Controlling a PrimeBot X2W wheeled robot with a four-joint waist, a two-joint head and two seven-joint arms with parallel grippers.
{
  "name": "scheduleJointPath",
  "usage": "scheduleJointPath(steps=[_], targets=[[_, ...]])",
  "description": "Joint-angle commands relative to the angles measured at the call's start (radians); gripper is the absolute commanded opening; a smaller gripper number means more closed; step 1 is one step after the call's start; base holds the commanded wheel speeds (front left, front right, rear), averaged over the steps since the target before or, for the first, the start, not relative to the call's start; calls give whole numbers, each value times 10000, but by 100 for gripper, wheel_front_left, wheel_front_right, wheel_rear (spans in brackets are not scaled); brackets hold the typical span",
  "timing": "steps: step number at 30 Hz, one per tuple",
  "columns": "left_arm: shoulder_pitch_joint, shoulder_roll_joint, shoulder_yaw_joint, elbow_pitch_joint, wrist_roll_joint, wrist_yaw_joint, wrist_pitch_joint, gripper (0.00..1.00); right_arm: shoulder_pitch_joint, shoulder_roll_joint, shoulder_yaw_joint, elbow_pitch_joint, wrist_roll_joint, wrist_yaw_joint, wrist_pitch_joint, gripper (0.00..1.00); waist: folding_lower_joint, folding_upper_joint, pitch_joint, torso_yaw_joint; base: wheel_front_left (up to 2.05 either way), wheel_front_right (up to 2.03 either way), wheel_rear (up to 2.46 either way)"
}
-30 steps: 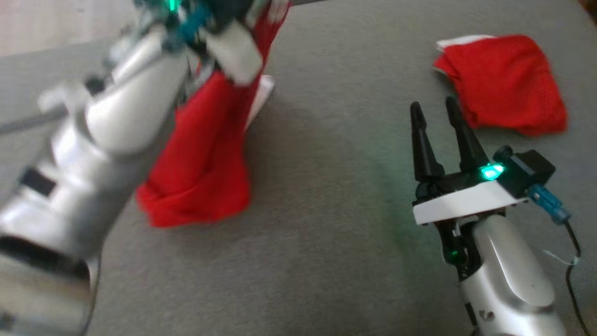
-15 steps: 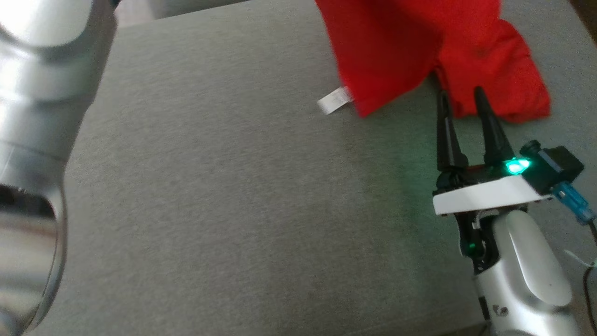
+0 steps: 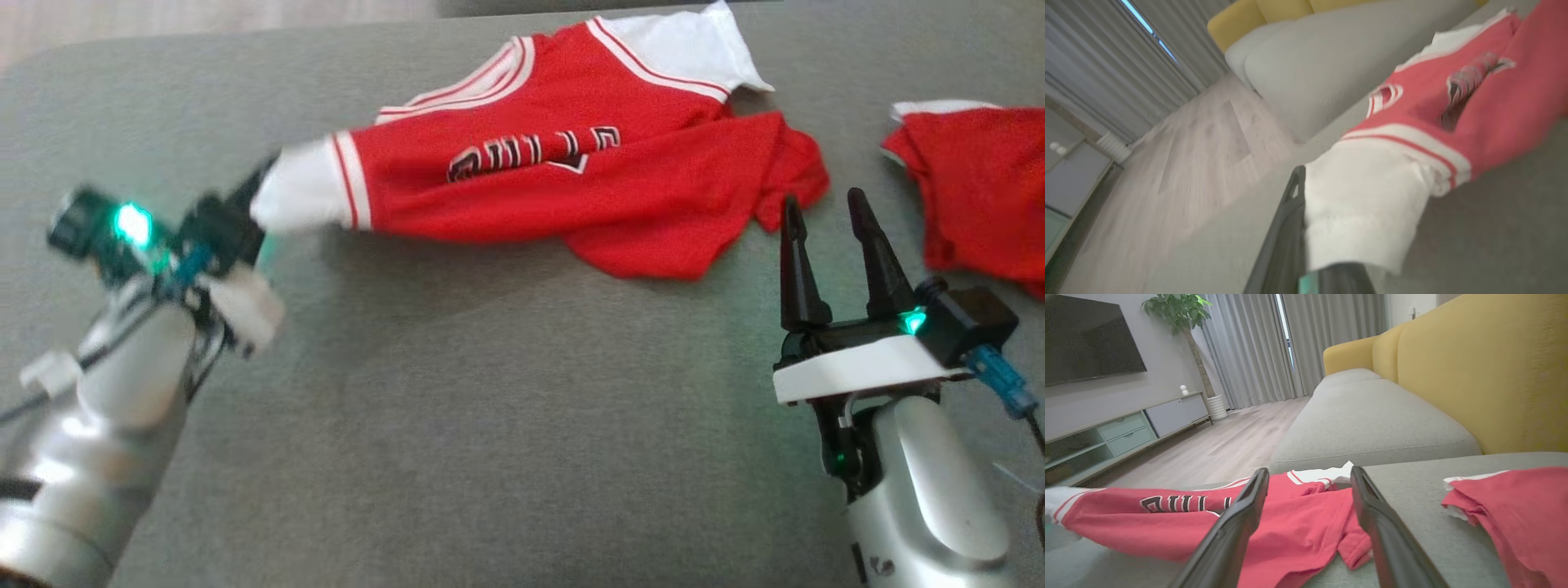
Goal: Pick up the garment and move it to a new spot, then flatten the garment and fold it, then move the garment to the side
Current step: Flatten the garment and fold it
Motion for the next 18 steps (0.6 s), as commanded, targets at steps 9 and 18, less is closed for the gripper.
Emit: scheduleJointPath(steps=[9, 18], targets=[[1400, -50, 693, 129, -906, 782, -127, 100, -1, 45, 295, 144, -520, -9, -108, 100, 0, 0, -467, 940, 0, 0, 0], [3192, -31, 2397, -3092, -1452, 1771, -131, 100, 506, 45, 258, 93, -631, -9, -108, 100, 0, 0, -956, 962, 0, 0, 0]])
